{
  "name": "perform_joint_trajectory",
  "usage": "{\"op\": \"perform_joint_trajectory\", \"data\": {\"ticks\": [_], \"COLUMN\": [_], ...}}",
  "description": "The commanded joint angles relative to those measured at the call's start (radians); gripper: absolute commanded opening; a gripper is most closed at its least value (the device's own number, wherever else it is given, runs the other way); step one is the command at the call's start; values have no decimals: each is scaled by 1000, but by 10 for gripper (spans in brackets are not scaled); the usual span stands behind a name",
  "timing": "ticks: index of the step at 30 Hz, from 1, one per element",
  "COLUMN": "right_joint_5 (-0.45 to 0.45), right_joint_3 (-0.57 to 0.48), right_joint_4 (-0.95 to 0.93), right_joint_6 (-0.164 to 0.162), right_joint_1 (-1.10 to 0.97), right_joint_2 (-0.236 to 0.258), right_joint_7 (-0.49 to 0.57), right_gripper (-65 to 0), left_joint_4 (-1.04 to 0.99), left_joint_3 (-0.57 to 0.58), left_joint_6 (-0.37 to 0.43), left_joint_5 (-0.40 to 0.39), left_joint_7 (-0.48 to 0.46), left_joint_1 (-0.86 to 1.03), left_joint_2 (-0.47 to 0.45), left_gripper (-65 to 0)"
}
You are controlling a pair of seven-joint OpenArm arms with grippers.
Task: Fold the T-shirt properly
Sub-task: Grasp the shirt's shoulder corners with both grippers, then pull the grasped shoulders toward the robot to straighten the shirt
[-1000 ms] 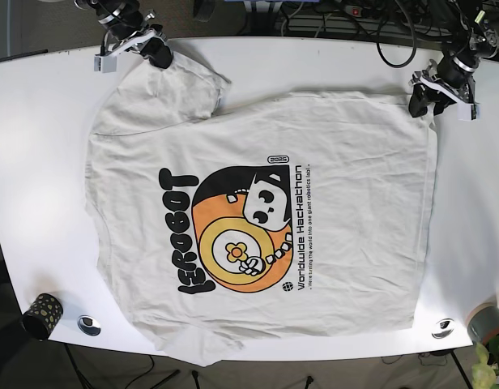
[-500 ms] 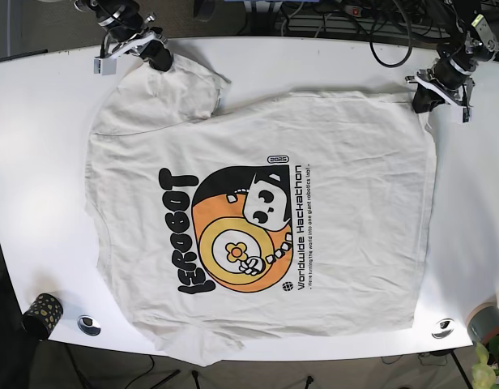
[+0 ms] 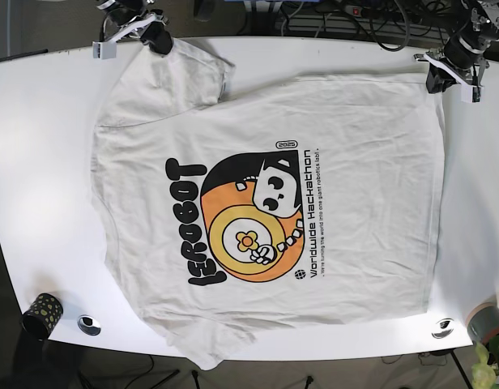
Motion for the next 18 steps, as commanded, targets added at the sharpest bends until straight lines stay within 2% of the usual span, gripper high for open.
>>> {"op": "perform_joint_trajectory", "data": {"ticks": [1,3,6,13,18], "right_joint_5": [20,20,19,19,19], "right_joint_3": [6,6,6,2,3], "right_joint_4": [23,39,60,138,166], "right_joint_6": [28,63,97,126,135], "right_joint_1": [-38,-71,-117,-172,-121], "right_joint_2": [5,1,-28,-57,-57], "right_joint_7": [14,14,14,14,14], "right_gripper": [-650,-650,-650,-650,-650], "left_joint_4": [26,26,28,51,147], "left_joint_3": [-22,-30,-54,-62,-21], "left_joint_6": [-1,-1,-1,-1,-1], "left_joint_5": [-12,-9,-9,-9,-11], "left_joint_7": [-12,-12,-12,-12,-14], "left_joint_1": [24,53,95,133,106], "left_joint_2": [-16,-16,-16,-16,0], "left_gripper": [-635,-635,-635,-635,-635]}}
